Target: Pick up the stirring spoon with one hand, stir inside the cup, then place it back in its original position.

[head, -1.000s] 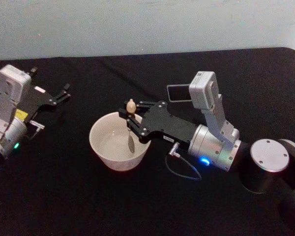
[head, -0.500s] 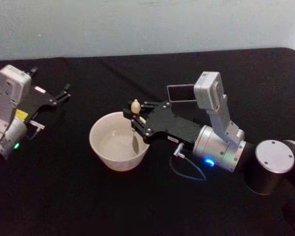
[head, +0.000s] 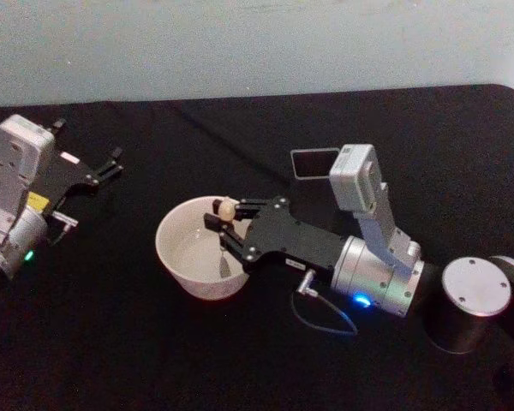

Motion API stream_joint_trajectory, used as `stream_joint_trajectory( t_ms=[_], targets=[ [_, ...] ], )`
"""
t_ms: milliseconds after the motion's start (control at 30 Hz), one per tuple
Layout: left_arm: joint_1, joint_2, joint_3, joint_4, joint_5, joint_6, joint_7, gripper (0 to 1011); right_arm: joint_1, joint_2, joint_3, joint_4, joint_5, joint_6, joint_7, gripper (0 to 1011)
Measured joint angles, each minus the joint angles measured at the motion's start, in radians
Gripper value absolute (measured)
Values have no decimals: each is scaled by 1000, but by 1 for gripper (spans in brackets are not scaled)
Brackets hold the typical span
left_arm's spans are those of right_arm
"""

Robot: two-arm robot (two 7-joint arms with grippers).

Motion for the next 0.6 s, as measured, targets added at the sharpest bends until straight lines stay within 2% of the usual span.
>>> stream_joint_trajectory(
  t_ms=[600],
  targets=[
    [0,0,0,0,0,0,0,1001,59,-59,-28,74,-23,-7,-5,169]
  ],
)
